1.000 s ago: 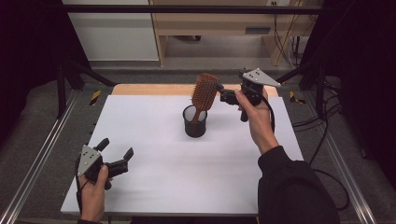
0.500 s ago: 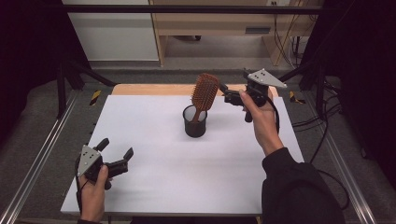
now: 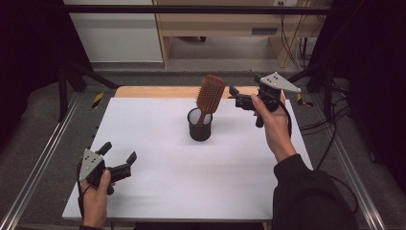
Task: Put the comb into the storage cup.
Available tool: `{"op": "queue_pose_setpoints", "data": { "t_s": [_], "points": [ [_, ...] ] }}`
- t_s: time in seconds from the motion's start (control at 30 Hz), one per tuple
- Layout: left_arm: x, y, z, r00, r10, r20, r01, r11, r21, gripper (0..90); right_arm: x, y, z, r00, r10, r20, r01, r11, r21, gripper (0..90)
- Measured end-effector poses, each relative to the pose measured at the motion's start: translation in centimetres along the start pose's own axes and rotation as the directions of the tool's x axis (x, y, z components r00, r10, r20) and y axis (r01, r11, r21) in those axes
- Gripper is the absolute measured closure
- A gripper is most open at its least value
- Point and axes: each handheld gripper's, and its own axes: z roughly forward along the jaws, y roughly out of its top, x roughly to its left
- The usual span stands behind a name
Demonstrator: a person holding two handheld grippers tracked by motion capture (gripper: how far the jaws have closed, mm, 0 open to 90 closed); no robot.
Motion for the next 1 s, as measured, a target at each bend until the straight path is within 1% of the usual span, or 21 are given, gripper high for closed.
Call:
{"op": "queue_pose_setpoints", "data": {
  "t_s": [0.23,0.37,0.67,0.73,0.8,0.87,1.0],
  "points": [
    [0.0,0.0,0.0,1.0,-0.001,-0.001,0.001,1.0,-0.001,1.5,-0.4,0.1,-0.7,1.0,0.005,-0.003,-0.005,1.0,-0.006,1.9],
    [0.0,0.0,0.0,1.0,-0.002,-0.002,0.002,1.0,-0.002,1.5,-0.6,0.1,-1.2,1.0,0.008,0.002,-0.008,1.0,-0.006,2.0],
    [0.1,0.0,-0.1,1.0,-0.002,-0.003,0.002,1.0,-0.002,1.5,-0.7,0.1,-2.2,1.0,0.008,0.003,-0.008,1.0,-0.014,2.1],
    [0.1,0.0,-0.1,1.0,-0.003,-0.004,0.003,1.0,-0.002,1.5,-0.8,0.1,-2.4,1.0,0.005,0.008,-0.005,1.0,-0.015,2.1],
    [0.1,0.0,-0.1,1.0,-0.004,-0.004,0.004,1.0,-0.002,1.6,-0.8,0.1,-2.6,0.9997,0.004,0.023,-0.004,1.0,0.0,2.7],
    [0.1,0.0,-0.2,1.0,-0.002,-0.006,0.002,1.0,-0.007,1.5,-0.9,-0.1,-2.9,0.9994,-0.006,0.034,0.006,1.0,0.008,2.7],
    [0.2,0.1,-0.4,0.9999,-0.01,-0.012,0.01,0.9999,-0.011,1.5,-1.0,-0.3,-3.3,0.9992,-0.006,0.04,0.006,1.0,0.01,2.7]
  ]
}}
